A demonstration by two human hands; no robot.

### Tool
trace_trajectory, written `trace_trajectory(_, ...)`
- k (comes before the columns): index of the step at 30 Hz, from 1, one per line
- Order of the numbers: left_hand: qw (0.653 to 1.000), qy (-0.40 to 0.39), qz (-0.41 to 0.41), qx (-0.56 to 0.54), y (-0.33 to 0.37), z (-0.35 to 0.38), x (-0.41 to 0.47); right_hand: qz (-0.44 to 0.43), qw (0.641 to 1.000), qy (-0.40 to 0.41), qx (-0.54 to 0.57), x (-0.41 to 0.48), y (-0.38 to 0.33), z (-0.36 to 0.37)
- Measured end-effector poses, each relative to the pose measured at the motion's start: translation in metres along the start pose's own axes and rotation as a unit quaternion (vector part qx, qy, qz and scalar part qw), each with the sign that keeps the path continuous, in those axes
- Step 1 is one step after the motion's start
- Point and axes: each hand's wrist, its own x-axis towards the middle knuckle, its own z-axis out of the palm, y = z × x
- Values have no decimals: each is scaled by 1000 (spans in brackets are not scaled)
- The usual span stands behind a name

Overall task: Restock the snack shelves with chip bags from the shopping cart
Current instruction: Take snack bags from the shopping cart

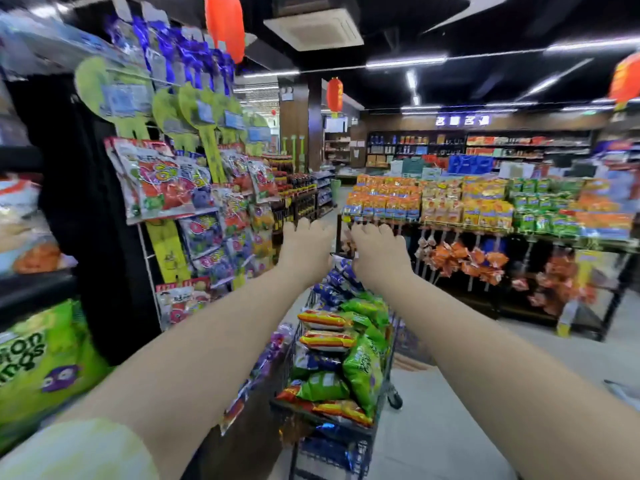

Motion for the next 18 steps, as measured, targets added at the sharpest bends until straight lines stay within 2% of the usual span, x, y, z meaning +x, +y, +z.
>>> trace_trajectory(4, 999, -15, 14, -35, 84, 58, 30, 12, 1000, -28, -10, -11, 80, 56)
trace_trajectory(8, 996, -63, -4, -68, 135, 115, 48, 15, 998, -54, -2, -14, 134, 122)
trace_trajectory(13, 984, -139, -46, -104, 149, 190, 52, -10, 994, -100, 51, -3, 156, 208)
trace_trajectory(18, 975, -167, -79, -120, 137, 258, 58, -27, 985, -144, 86, 34, 151, 276)
